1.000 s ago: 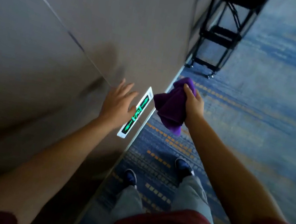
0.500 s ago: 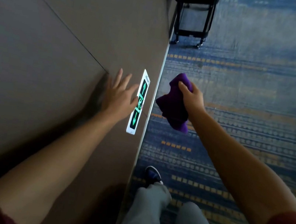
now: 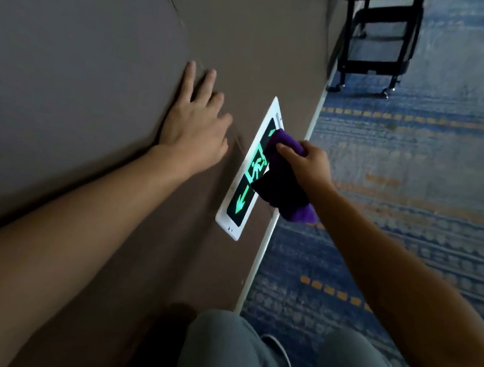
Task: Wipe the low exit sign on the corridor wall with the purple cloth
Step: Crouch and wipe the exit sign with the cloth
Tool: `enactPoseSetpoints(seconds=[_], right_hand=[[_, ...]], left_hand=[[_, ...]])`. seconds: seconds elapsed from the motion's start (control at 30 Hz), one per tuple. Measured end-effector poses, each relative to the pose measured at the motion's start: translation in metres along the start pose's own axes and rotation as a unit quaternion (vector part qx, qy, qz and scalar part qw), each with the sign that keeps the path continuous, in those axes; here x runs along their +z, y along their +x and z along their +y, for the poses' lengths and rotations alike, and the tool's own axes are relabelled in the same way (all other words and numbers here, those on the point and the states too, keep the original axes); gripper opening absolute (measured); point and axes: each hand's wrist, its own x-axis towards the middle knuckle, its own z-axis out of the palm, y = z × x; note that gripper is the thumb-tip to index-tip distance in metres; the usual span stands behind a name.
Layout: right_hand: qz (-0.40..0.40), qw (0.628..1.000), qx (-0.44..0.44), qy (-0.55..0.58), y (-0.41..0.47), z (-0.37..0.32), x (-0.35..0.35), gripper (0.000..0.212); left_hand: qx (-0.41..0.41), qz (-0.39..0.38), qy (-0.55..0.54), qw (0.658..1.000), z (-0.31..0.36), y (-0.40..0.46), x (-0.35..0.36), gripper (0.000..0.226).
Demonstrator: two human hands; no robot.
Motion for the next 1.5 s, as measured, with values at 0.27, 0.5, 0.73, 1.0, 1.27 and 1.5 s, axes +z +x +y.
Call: enactPoseSetpoints(seconds=[0.27,0.5,0.73,1.0,1.27,1.5], right_hand=[[-0.008,0.99,0.03,0.14,0.008,0.075,0.03,0.037],[-0.03,0.984,0.019,0.175,-0.001,0.08,0.042,0.033],[0.037,0.979,-0.029,0.2,0.031,0.061,0.081,0.026],[0.063,0.968,0.009,0.243,0.041,0.055,0.122,0.044],[0.064,0.969,-0.009,0.239,0.001,0.054,0.14,0.043],[0.049,0.96,-0.017,0.276,-0.028,0.066,0.149,0.04]], left_hand=[[-0.034,0.056,0.034,0.997,0.044,-0.017,0.048,0.057],[0.015,0.015,0.008,1.0,0.057,-0.024,0.058,0.05],[-0.002,0.035,0.022,0.999,0.022,0.03,0.029,0.072],[0.016,0.024,0.124,0.992,0.029,0.036,0.045,0.059],[0.031,0.013,0.122,0.992,0.028,0.042,0.041,0.046],[0.032,0.018,0.134,0.99,0.029,0.039,0.047,0.04]])
